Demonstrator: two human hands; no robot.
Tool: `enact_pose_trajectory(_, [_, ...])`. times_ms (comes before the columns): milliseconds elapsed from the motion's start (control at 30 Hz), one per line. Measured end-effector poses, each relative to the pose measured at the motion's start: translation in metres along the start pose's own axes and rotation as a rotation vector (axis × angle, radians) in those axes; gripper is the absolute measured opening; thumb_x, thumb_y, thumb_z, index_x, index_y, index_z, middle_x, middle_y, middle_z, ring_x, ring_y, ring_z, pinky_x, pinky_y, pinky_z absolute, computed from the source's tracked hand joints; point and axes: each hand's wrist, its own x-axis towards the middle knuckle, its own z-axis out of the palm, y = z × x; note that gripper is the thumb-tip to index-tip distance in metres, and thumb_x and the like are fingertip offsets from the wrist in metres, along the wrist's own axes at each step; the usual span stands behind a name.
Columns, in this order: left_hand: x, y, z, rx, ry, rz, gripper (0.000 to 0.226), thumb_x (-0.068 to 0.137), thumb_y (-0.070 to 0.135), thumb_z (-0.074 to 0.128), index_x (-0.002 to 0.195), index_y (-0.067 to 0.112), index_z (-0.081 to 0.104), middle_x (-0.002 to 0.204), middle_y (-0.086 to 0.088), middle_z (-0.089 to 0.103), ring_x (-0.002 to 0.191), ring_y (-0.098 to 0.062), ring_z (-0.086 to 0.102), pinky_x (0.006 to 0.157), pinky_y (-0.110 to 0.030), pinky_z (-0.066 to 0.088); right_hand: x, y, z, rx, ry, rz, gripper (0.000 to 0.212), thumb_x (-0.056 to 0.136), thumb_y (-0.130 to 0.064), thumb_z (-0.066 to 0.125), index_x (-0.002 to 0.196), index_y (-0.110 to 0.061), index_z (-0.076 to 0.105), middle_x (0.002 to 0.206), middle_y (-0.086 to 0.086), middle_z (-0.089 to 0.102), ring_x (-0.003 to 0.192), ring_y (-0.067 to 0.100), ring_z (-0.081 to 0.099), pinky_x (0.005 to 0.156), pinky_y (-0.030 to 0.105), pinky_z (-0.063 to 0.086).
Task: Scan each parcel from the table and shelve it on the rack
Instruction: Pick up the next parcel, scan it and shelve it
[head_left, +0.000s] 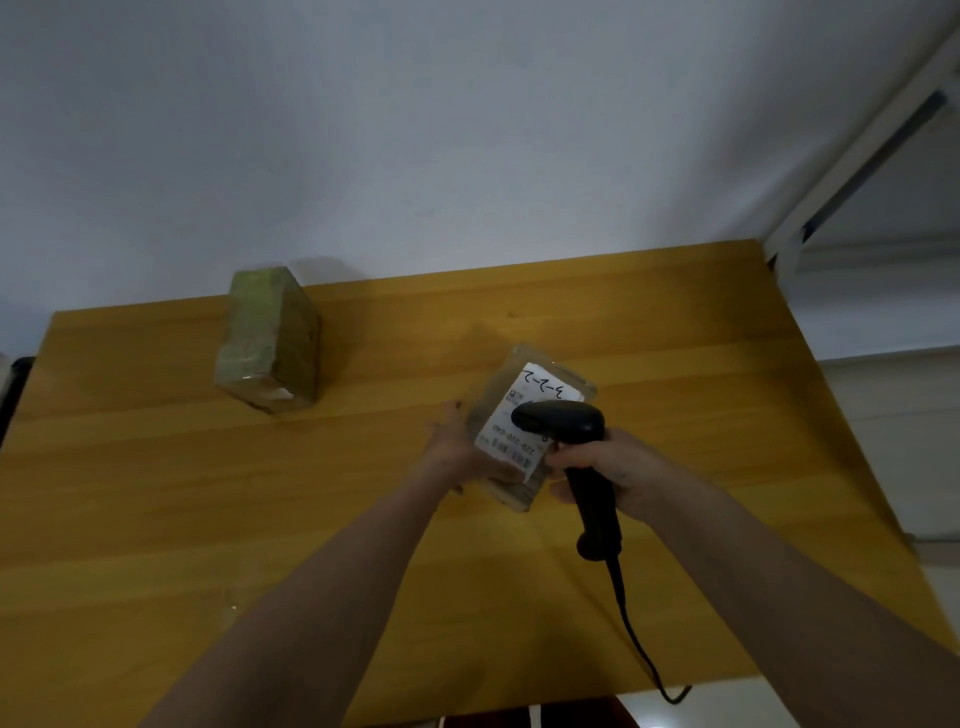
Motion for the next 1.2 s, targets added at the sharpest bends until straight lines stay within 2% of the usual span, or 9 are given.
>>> enact_pose_trajectory(67, [0.003, 0.011, -0.003, 0.203, 0.103, 0.097, 0.140, 0.040, 0.036, 0.097, 0.149, 0.028, 0.011, 0.155, -0.008, 0.014, 0.139, -0.034, 0.025, 0.102, -0.050, 0.042, -0.005, -0.002, -0.006, -0.016, -0.048, -0.005, 0.030, 0.078, 0.003, 0.070, 0.107, 0.004, 0.065, 0.108, 0.027, 0.067, 0.097, 0.039, 0.066, 0.086, 0.046, 0.054])
enact_pose_trajectory(200, [-0.002, 0.032, 0.012, 0.557, 0.025, 0.167, 0.153, 0.043, 0.054, 0.092, 0.151, 0.021, -0.010, 0.153, -0.010, 0.014, 0.141, -0.033, 0.016, 0.108, -0.055, 0.033, -0.012, -0.012, -0.017, -0.049, -0.041, -0.059, 0.031, 0.076, 0.002, 0.072, 0.106, 0.003, 0.067, 0.101, 0.023, 0.071, 0.093, 0.036, 0.068, 0.083, 0.044, 0.054])
enact_pose_trajectory(400, [-0.005, 0.051, 0.011, 1.106, -0.018, 0.519, 0.119, 0.074, 0.025, 0.081, 0.154, 0.031, -0.007, 0.161, -0.006, -0.015, 0.145, -0.038, -0.019, 0.113, -0.066, -0.001, -0.016, -0.025, -0.028, -0.032, 0.064, -0.137, 0.021, 0.074, 0.006, 0.073, 0.093, 0.001, 0.067, 0.084, 0.019, 0.069, 0.076, 0.029, 0.067, 0.070, 0.038, 0.053])
enact_pose_trajectory(533, [-0.009, 0.036, 0.005, 0.590, 0.185, 0.512, 0.106, 0.079, 0.020, 0.076, 0.153, 0.035, 0.001, 0.162, -0.005, -0.010, 0.148, -0.033, -0.011, 0.117, -0.056, 0.007, -0.009, -0.027, -0.028, -0.085, 0.160, -0.173, 0.010, 0.077, 0.002, 0.070, 0.083, -0.003, 0.065, 0.068, 0.010, 0.063, 0.064, 0.024, 0.060, 0.061, 0.033, 0.050])
enact_pose_trajectory(633, [-0.013, 0.015, 0.010, -0.136, 0.340, 0.189, 0.093, 0.082, 0.027, 0.074, 0.153, 0.017, 0.015, 0.159, -0.010, 0.013, 0.143, -0.030, 0.021, 0.107, -0.043, 0.034, 0.000, -0.027, -0.026, -0.081, 0.244, -0.175, 0.009, 0.079, 0.001, 0.068, 0.078, -0.007, 0.063, 0.067, 0.009, 0.060, 0.059, 0.022, 0.058, 0.057, 0.029, 0.047])
enact_pose_trajectory(767, [-0.018, -0.005, 0.047, -0.678, -0.010, -0.202, 0.084, 0.086, 0.059, 0.059, 0.146, 0.007, 0.033, 0.145, -0.015, 0.042, 0.129, -0.033, 0.044, 0.099, -0.045, 0.044, 0.010, -0.026, -0.020, -0.073, 0.180, -0.072, 0.017, 0.079, -0.002, 0.069, 0.095, -0.005, 0.065, 0.087, 0.014, 0.067, 0.076, 0.026, 0.063, 0.070, 0.038, 0.053])
enact_pose_trajectory(967, [-0.018, -0.007, 0.081, -0.718, -0.016, -0.223, 0.092, 0.076, 0.071, 0.061, 0.142, 0.011, 0.040, 0.138, -0.015, 0.050, 0.126, -0.035, 0.049, 0.104, -0.054, 0.041, 0.007, -0.011, -0.018, -0.074, 0.167, -0.032, 0.018, 0.079, -0.002, 0.069, 0.096, -0.006, 0.065, 0.089, 0.013, 0.069, 0.082, 0.027, 0.066, 0.072, 0.040, 0.054])
enact_pose_trajectory(1133, [-0.031, 0.003, 0.053, -0.740, -0.184, -0.104, 0.036, 0.083, 0.033, 0.072, 0.114, 0.023, 0.057, 0.119, -0.008, 0.066, 0.104, -0.028, 0.063, 0.094, -0.060, 0.048, -0.003, -0.012, -0.027, -0.043, 0.168, -0.070, 0.016, 0.078, -0.001, 0.069, 0.094, -0.005, 0.067, 0.094, 0.016, 0.071, 0.091, 0.032, 0.067, 0.088, 0.048, 0.053])
enact_pose_trajectory(1200, [-0.036, 0.008, 0.033, -0.674, -0.248, -0.049, 0.040, 0.080, 0.022, 0.077, 0.114, 0.022, 0.055, 0.117, -0.005, 0.066, 0.105, -0.027, 0.062, 0.087, -0.061, 0.051, -0.010, -0.017, -0.027, -0.030, 0.163, -0.111, 0.016, 0.078, -0.002, 0.070, 0.093, -0.006, 0.067, 0.094, 0.015, 0.071, 0.089, 0.030, 0.067, 0.082, 0.044, 0.054])
